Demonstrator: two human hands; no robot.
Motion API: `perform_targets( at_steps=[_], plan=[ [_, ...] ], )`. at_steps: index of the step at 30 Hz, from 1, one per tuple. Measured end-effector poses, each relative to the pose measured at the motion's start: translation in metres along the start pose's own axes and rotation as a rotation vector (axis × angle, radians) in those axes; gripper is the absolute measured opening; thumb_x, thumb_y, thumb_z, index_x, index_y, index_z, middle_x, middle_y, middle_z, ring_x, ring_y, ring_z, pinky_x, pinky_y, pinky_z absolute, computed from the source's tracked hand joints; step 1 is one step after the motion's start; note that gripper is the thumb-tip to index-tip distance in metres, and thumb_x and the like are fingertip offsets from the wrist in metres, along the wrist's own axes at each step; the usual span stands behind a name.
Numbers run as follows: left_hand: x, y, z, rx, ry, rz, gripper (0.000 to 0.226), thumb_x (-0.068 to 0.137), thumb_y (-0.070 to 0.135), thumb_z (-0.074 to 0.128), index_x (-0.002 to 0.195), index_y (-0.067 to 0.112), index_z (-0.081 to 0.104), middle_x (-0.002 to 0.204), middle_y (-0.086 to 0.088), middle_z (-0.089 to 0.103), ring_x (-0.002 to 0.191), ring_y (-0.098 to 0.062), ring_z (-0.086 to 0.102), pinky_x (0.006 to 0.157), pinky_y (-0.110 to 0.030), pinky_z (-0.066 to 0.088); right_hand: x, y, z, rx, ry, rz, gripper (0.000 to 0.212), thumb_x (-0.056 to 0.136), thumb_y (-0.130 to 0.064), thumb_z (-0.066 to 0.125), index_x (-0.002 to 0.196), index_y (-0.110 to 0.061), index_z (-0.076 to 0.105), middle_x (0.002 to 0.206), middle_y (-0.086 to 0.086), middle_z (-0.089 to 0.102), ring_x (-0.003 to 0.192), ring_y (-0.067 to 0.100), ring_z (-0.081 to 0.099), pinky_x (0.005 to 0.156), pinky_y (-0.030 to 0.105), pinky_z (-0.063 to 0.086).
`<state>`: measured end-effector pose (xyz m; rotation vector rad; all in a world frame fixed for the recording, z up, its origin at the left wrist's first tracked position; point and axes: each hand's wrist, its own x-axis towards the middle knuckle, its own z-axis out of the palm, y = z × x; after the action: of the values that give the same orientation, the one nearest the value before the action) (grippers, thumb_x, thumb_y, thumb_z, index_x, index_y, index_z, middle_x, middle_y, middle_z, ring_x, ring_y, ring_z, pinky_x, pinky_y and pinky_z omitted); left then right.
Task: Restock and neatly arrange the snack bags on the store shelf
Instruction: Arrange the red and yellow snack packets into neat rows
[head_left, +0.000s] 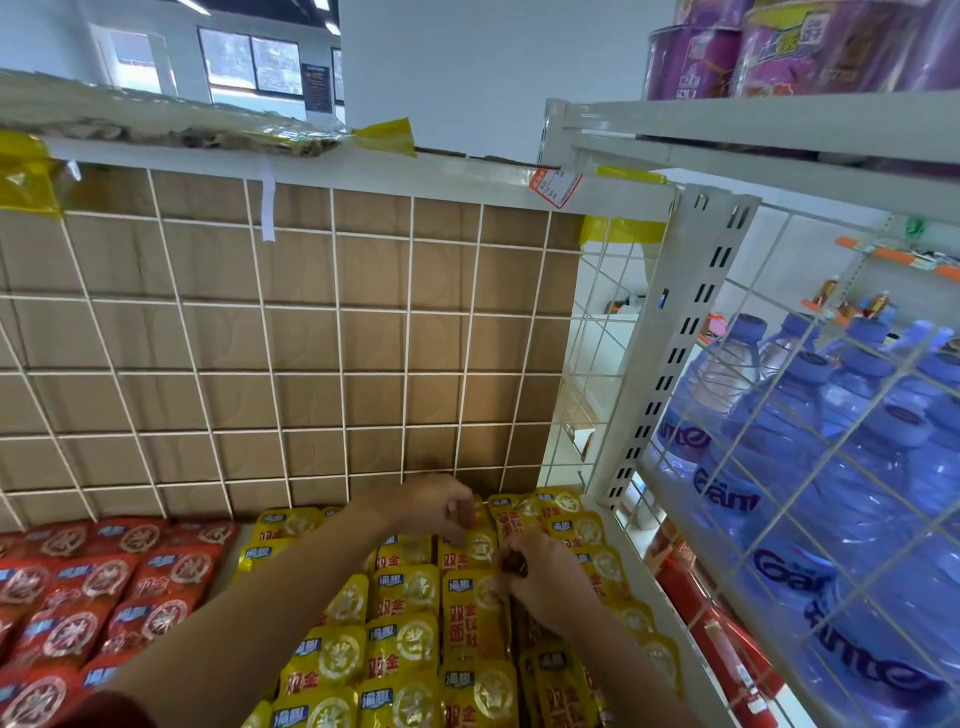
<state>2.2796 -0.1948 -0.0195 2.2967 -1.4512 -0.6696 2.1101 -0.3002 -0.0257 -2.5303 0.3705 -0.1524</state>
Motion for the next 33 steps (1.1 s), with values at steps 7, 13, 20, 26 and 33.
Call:
perform_targets(
  at_steps=[7,13,20,26,33],
  plan=[
    [0.006,-0.001,0.006,0.113,0.005,-0.057,0.022,0.084,0.022,0.066,0.102,0.01,0.062,0.092,0.001,0.056,0.085,-0.01,0.049,0.068,-0.021,0.036,0.002,-0.003,0.002,-0.016,-0.015,0.038,0.017,0.081,-0.023,0.067,0.098,-0.019,0.065,0.084,-0.012,0.055,0.082,0.008,0.052,0.067,0.019,0.042],
    [0.006,-0.005,0.007,0.109,0.036,-0.04,0.02,0.085,0.02,0.063,0.103,0.012,0.06,0.098,0.0,0.053,0.089,-0.009,0.046,0.07,-0.021,0.034,0.004,-0.006,0.004,-0.01,0.008,0.035,0.018,0.082,-0.022,0.066,0.099,-0.018,0.065,0.084,-0.011,0.053,0.079,0.007,0.05,0.058,0.012,0.034],
    [0.004,-0.008,0.008,0.059,0.073,-0.011,0.021,0.085,0.022,0.064,0.103,0.013,0.061,0.086,0.013,0.048,0.085,-0.006,0.046,0.058,-0.008,0.031,0.004,-0.004,0.006,0.002,0.039,0.042,0.014,0.082,-0.023,0.065,0.097,-0.021,0.065,0.077,-0.017,0.051,0.073,0.002,0.048,0.055,0.008,0.034],
    [-0.009,-0.01,0.004,-0.04,0.166,-0.021,0.017,0.085,0.02,0.066,0.098,0.01,0.064,0.08,0.017,0.049,0.068,0.002,0.045,0.057,-0.007,0.032,0.004,-0.004,0.007,-0.004,0.042,0.043,0.013,0.084,-0.025,0.064,0.097,-0.022,0.065,0.081,-0.016,0.054,0.076,0.002,0.052,0.063,0.013,0.042],
    [-0.034,-0.026,-0.01,0.075,0.124,-0.075,0.02,0.085,0.006,0.053,0.1,0.006,0.067,0.104,-0.006,0.067,0.088,-0.018,0.06,0.06,-0.011,0.034,0.003,0.0,0.011,0.01,0.048,0.052,0.012,0.082,-0.027,0.064,0.094,-0.026,0.063,0.074,-0.019,0.052,0.07,0.0,0.053,0.066,0.018,0.046]
  ],
)
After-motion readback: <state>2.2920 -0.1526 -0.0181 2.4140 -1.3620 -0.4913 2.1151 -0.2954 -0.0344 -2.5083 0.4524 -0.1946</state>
